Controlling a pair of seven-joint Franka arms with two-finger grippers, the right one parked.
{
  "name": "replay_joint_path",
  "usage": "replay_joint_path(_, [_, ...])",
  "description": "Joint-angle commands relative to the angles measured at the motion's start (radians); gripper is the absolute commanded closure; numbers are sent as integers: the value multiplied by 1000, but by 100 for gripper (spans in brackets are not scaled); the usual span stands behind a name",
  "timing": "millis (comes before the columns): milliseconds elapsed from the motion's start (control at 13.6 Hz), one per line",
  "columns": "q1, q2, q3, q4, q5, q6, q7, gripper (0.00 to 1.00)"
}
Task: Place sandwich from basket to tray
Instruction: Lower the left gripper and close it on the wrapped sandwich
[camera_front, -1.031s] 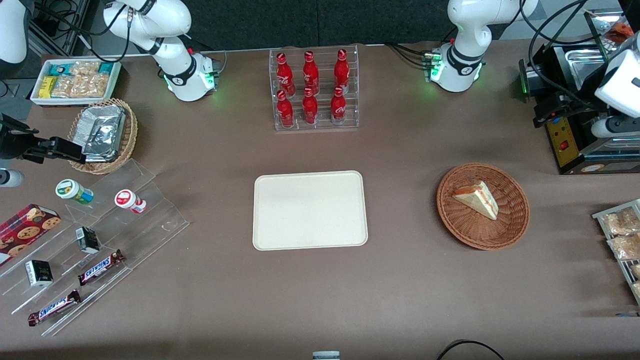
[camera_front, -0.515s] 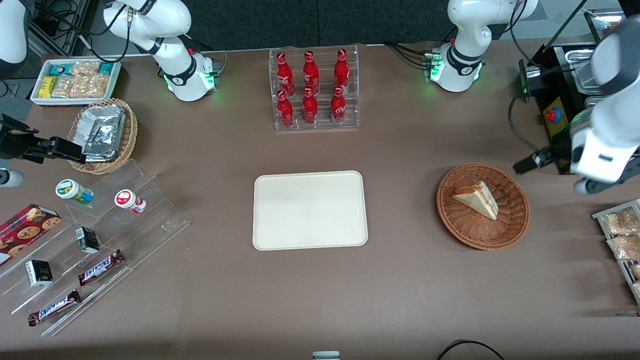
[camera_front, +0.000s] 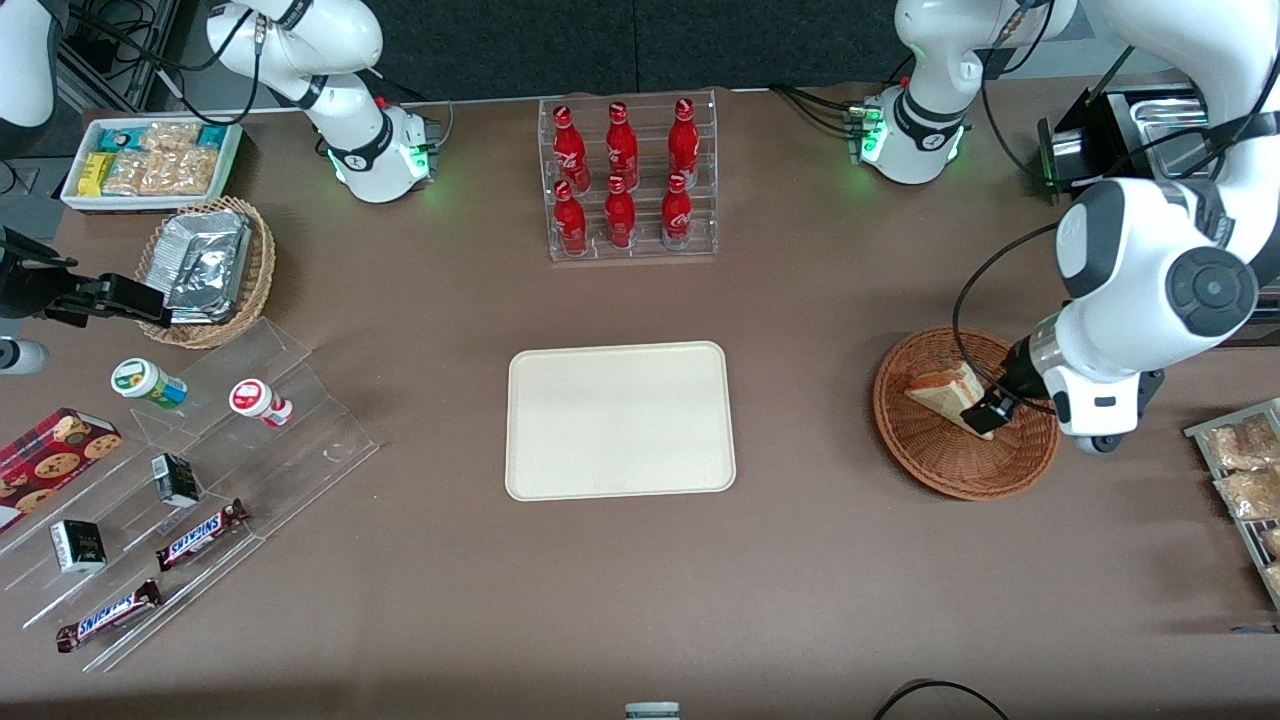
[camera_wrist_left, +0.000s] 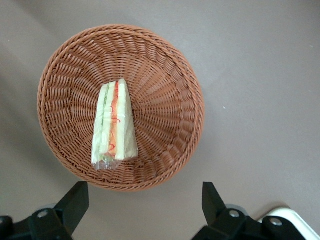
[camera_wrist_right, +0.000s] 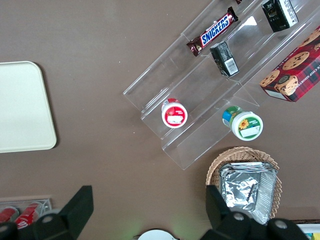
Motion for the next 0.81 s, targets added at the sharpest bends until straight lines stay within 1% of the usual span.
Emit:
replay_joint_path(0, [-4,1,1,-90,50,120,-93,0])
replay_joint_path(74, [-4,7,1,-131,51,192,-114,0])
replay_joint_path(368, [-2,26,2,-240,54,335,-112,0])
replay_joint_path(442, [-2,26,4,-270,76,360,-111,0])
replay_joint_path(515, [1,26,4,-291,114,369,-112,0])
replay_joint_path(589, [7,23,4,-307,128,371,-112,0])
replay_joint_path(736, [9,21,5,-320,130,371,-111,0])
